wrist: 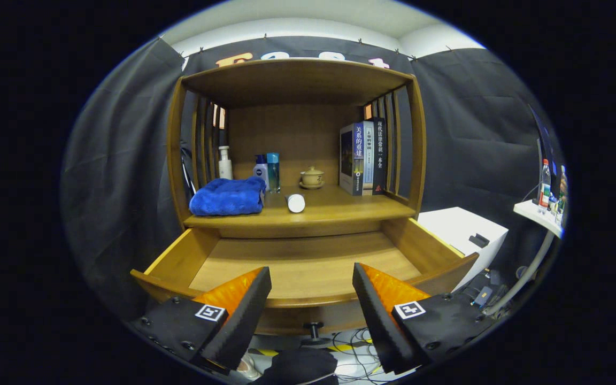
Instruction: Pull open the drawer, take out the items inside it, and place them on the countertop above the cabinet.
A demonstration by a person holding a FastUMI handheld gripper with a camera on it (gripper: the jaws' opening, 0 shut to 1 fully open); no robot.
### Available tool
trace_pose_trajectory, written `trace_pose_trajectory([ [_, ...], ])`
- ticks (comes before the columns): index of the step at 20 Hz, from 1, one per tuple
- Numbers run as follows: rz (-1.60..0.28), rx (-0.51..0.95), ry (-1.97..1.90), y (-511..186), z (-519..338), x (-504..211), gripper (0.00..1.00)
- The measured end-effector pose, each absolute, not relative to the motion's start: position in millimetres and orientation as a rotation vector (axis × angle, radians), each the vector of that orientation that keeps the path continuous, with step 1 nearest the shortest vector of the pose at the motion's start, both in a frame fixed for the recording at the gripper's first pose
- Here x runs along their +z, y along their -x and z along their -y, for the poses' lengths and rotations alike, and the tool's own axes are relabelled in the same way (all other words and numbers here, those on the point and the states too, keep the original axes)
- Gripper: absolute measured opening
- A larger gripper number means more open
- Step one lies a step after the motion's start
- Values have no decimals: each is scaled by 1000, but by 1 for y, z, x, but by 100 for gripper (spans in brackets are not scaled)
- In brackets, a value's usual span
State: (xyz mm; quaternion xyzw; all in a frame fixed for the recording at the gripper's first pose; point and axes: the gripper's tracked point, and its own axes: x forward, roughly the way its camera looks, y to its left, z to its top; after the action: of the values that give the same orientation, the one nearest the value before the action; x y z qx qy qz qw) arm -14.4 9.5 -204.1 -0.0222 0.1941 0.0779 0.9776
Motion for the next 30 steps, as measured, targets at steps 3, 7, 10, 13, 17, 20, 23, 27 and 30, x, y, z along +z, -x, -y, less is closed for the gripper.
trace_pose_trajectory([
  [3,-433,168,19,27,-11,-220,99],
  [7,-433,166,21,30,-11,-225,98],
  [10,-427,178,42,29,-16,-224,97],
  [13,-445,188,56,35,-17,-223,97],
  [17,-499,171,-4,53,-10,-237,96],
  [20,-532,173,-32,61,-13,-254,97],
  [23,-536,186,-44,59,-20,-258,97],
  [27,-553,214,-35,57,-28,-265,96],
  [30,-547,215,-43,55,-23,-263,96],
])
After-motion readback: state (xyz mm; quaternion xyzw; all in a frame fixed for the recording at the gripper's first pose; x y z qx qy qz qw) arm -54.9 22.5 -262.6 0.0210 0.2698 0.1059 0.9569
